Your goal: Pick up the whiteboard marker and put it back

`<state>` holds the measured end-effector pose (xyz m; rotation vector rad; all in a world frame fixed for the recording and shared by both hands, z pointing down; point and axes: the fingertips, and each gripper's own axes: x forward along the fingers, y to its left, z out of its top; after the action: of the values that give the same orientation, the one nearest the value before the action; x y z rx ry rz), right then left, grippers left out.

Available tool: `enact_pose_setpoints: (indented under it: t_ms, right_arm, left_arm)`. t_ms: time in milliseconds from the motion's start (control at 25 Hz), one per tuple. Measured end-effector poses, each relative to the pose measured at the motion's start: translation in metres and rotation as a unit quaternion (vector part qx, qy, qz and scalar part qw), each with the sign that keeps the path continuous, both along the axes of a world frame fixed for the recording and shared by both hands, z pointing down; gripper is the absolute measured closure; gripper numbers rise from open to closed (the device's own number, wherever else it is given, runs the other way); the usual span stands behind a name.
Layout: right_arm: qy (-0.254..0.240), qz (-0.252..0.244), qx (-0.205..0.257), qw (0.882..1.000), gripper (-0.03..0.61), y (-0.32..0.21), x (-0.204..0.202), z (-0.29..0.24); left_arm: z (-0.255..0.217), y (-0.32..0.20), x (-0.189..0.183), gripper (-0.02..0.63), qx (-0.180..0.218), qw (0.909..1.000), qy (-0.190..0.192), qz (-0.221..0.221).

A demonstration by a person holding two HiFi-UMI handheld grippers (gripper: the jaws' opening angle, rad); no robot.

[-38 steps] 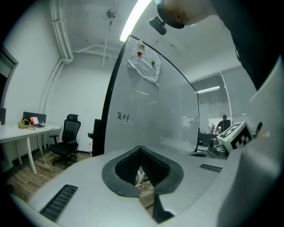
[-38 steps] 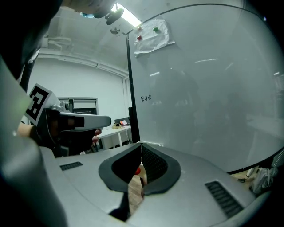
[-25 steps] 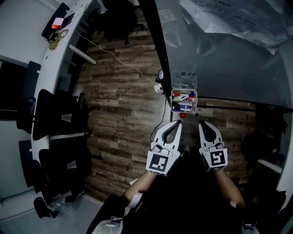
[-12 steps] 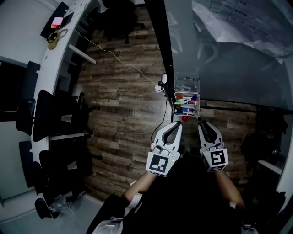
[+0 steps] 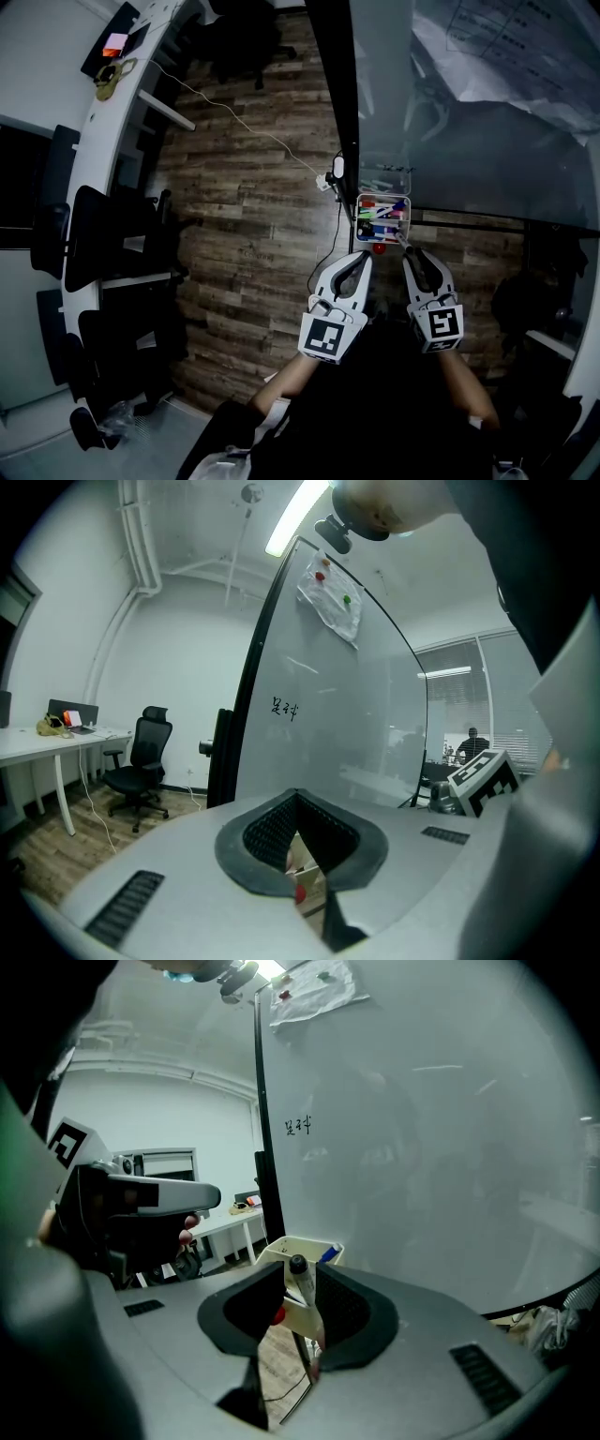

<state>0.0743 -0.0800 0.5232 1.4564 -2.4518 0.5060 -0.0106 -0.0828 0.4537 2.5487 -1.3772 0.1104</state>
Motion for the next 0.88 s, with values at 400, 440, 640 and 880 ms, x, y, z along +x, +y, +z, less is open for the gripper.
enact_pose_setpoints:
  t_ms: [400, 440, 640, 880]
  right_arm:
    - [0.003, -0.001, -0.009, 1.000, 0.468, -0.010, -0.003, 0.007]
    - [0.004, -0.001, -0.010, 1.000, 0.468, -0.011, -0.004, 0.008]
    - [0.008, -0.002, -0.014, 1.000, 0.469, -0.015, -0.005, 0.012]
    - [0.009, -0.004, -0.019, 1.000, 0.471, -0.018, -0.007, 0.013]
  left_arm:
    - [0.005, -0.008, -0.005, 0.617, -0.009, 1.0000, -0.003, -0.003]
    - [0.005, -0.009, -0.005, 0.617, -0.009, 0.9999, -0.004, -0.002]
    - [0.008, -0.012, -0.006, 0.615, -0.011, 0.9999, -0.004, -0.002]
    - [0.012, -0.015, -0.007, 0.616, -0.013, 0.9999, -0.011, 0.004]
